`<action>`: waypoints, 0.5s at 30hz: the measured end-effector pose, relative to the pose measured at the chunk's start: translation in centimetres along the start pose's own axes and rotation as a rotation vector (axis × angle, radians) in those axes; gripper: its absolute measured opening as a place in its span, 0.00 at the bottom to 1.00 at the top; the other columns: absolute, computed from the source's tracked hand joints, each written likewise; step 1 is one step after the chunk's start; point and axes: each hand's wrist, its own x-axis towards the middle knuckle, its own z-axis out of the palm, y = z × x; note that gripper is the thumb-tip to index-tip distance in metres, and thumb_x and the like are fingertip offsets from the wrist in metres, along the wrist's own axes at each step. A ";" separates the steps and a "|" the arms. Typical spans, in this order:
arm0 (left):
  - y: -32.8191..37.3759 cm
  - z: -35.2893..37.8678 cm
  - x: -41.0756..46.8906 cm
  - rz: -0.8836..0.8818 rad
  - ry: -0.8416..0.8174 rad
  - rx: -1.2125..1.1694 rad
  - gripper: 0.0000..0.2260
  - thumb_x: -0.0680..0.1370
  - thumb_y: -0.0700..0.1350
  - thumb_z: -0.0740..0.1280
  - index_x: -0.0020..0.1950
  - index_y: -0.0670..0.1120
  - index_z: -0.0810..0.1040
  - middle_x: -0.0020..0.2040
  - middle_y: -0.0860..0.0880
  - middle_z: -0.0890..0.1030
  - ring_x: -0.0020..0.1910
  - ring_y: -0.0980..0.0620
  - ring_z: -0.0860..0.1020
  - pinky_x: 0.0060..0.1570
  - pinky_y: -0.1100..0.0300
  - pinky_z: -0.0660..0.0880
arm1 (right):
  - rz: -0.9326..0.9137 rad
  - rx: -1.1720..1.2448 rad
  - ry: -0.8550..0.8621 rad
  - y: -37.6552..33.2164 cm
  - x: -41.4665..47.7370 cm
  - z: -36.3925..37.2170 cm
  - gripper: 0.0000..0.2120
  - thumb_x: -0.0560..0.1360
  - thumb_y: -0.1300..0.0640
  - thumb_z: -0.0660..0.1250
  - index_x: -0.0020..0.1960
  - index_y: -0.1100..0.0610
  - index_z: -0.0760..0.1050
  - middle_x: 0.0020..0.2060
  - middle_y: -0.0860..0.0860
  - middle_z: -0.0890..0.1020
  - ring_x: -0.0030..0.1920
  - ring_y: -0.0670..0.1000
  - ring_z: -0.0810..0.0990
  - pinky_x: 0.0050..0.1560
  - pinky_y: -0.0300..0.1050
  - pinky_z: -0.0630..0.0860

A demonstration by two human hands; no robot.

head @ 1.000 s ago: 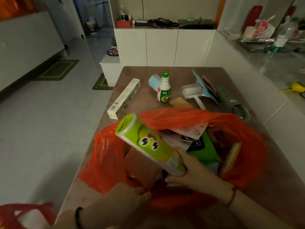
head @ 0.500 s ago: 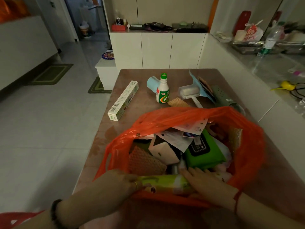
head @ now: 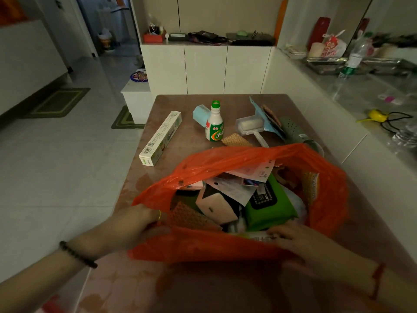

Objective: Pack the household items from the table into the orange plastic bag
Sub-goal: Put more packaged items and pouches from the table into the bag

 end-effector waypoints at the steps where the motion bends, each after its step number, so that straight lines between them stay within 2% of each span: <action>1: -0.2 -0.1 0.4 0.000 0.025 -0.047 0.37 0.64 0.77 0.40 0.45 0.53 0.76 0.31 0.58 0.76 0.35 0.62 0.75 0.31 0.72 0.65 | 0.017 0.006 0.102 0.6 -0.1 0.5 0.18 0.74 0.36 0.50 0.51 0.44 0.73 0.48 0.40 0.81 0.46 0.39 0.80 0.43 0.31 0.75; 2: -0.4 -0.2 0.7 0.007 0.030 -0.093 0.33 0.65 0.77 0.44 0.45 0.54 0.75 0.30 0.59 0.75 0.32 0.64 0.74 0.32 0.70 0.66 | 0.063 0.041 0.202 1.1 -0.1 0.0 0.20 0.77 0.38 0.45 0.45 0.45 0.74 0.38 0.40 0.82 0.36 0.39 0.81 0.33 0.28 0.72; 3: -0.4 -0.5 1.0 0.001 0.046 -0.166 0.30 0.66 0.76 0.47 0.44 0.56 0.75 0.30 0.58 0.76 0.31 0.64 0.74 0.32 0.68 0.69 | 0.115 0.098 0.299 1.5 0.0 -0.6 0.26 0.77 0.36 0.41 0.43 0.45 0.75 0.33 0.41 0.81 0.32 0.40 0.80 0.29 0.27 0.69; 5: 0.0 -1.4 1.6 -0.012 0.062 -0.266 0.21 0.67 0.74 0.54 0.39 0.60 0.76 0.30 0.58 0.77 0.30 0.63 0.74 0.32 0.70 0.69 | 0.193 0.207 0.424 2.1 0.2 -2.4 0.30 0.75 0.33 0.40 0.46 0.46 0.77 0.34 0.43 0.82 0.31 0.41 0.80 0.29 0.32 0.72; 7: 0.3 -2.0 1.8 -0.008 0.033 -0.264 0.16 0.68 0.72 0.56 0.36 0.63 0.75 0.29 0.63 0.76 0.28 0.65 0.73 0.31 0.73 0.65 | 0.182 0.300 0.463 2.6 0.3 -3.3 0.27 0.73 0.31 0.42 0.47 0.42 0.75 0.34 0.43 0.82 0.32 0.42 0.80 0.33 0.39 0.74; 9: 0.2 -2.0 1.8 0.008 -0.051 -0.076 0.21 0.67 0.72 0.54 0.41 0.60 0.77 0.28 0.64 0.75 0.29 0.67 0.72 0.31 0.74 0.63 | 0.143 0.330 0.355 2.9 0.4 -2.9 0.26 0.70 0.27 0.43 0.45 0.40 0.73 0.34 0.43 0.82 0.32 0.43 0.80 0.34 0.43 0.75; 11: -0.7 -1.4 1.6 -0.016 -0.096 0.086 0.28 0.65 0.73 0.51 0.47 0.56 0.79 0.33 0.60 0.78 0.33 0.64 0.75 0.32 0.73 0.62 | 0.176 0.301 0.198 3.8 0.4 -2.4 0.33 0.66 0.24 0.43 0.43 0.45 0.76 0.35 0.46 0.82 0.33 0.44 0.80 0.37 0.47 0.77; 13: -1.1 -1.0 1.8 -0.031 -0.107 0.154 0.27 0.67 0.69 0.52 0.51 0.54 0.79 0.42 0.53 0.82 0.40 0.56 0.79 0.34 0.69 0.66 | 0.208 0.263 0.113 4.9 0.4 -2.5 0.39 0.62 0.21 0.42 0.45 0.48 0.78 0.37 0.47 0.83 0.36 0.45 0.80 0.39 0.46 0.78; 15: -1.1 -0.5 1.9 -0.046 -0.160 0.144 0.26 0.69 0.65 0.53 0.54 0.52 0.78 0.48 0.51 0.83 0.47 0.51 0.80 0.43 0.61 0.73 | 0.224 0.228 0.074 6.0 0.5 -3.0 0.42 0.59 0.19 0.41 0.44 0.48 0.78 0.38 0.47 0.82 0.38 0.45 0.80 0.40 0.43 0.77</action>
